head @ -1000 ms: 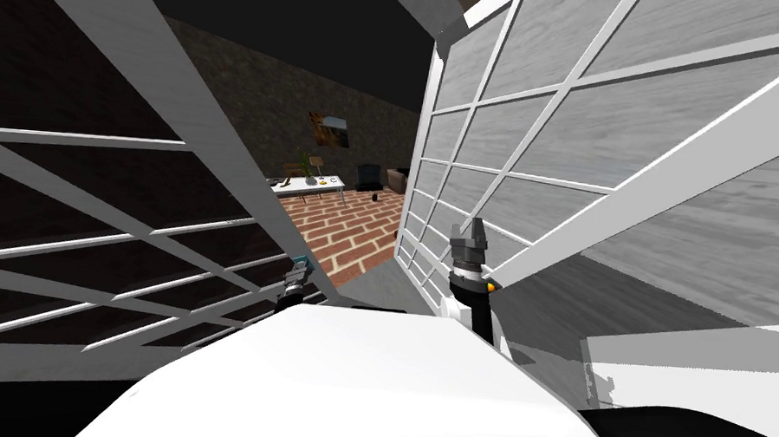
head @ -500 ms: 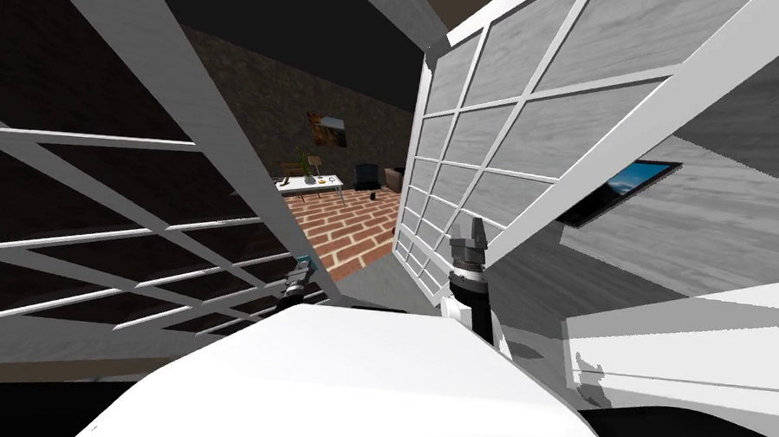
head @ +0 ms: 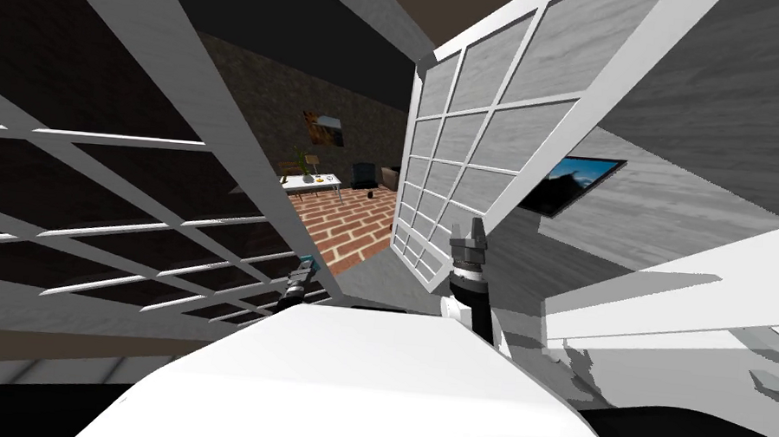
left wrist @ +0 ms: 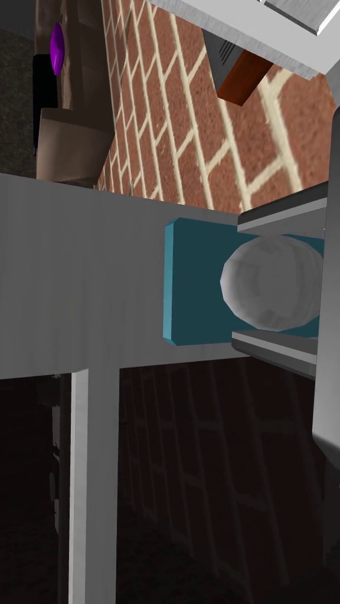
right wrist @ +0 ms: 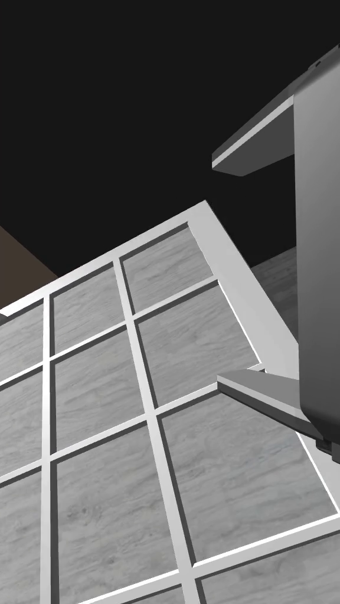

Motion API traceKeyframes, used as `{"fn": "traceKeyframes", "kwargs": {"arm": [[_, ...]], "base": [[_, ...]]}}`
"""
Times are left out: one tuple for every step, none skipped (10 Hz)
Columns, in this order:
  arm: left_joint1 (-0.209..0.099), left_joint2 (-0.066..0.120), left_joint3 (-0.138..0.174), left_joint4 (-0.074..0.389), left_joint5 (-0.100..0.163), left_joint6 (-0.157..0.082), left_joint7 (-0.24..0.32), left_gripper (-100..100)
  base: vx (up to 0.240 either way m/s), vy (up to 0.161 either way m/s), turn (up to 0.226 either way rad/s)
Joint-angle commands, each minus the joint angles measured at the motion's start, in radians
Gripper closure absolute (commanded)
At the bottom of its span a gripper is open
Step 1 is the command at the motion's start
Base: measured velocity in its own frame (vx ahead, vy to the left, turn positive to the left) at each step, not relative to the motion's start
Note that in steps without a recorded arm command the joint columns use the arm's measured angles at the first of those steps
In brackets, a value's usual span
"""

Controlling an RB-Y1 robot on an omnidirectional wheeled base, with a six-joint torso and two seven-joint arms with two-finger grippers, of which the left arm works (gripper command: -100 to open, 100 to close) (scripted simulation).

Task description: Pull the door open

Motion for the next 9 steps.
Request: {"fn": "traceKeyframes", "kwargs": {"arm": [[0.015,0.006,-0.022,-0.016,-0.013,-0.002,0.016,100],[0.005,0.005,-0.013,-0.005,-0.008,-0.003,0.011,100],[0.019,0.013,-0.038,-0.011,-0.023,-0.014,0.03,100],[0.024,0.019,-0.05,-0.016,-0.03,-0.02,0.039,100],[0.03,0.026,-0.062,-0.02,-0.038,-0.027,0.05,100],[0.04,0.036,-0.081,-0.028,-0.051,-0.037,0.066,100],[0.046,0.043,-0.094,-0.032,-0.059,-0.044,0.076,100],[0.052,0.049,-0.105,-0.037,-0.066,-0.051,0.086,100],[0.059,0.057,-0.119,-0.042,-0.075,-0.058,0.097,100]], "base": [[-0.264,0.011,-0.052],[-0.128,0.009,-0.025],[-0.158,-0.001,-0.054],[-0.226,0.067,-0.06],[-0.21,0.035,-0.07],[-0.238,0.024,-0.066],[-0.285,0.009,-0.066],[-0.242,0.029,-0.041],[-0.226,0.025,-0.037]]}}
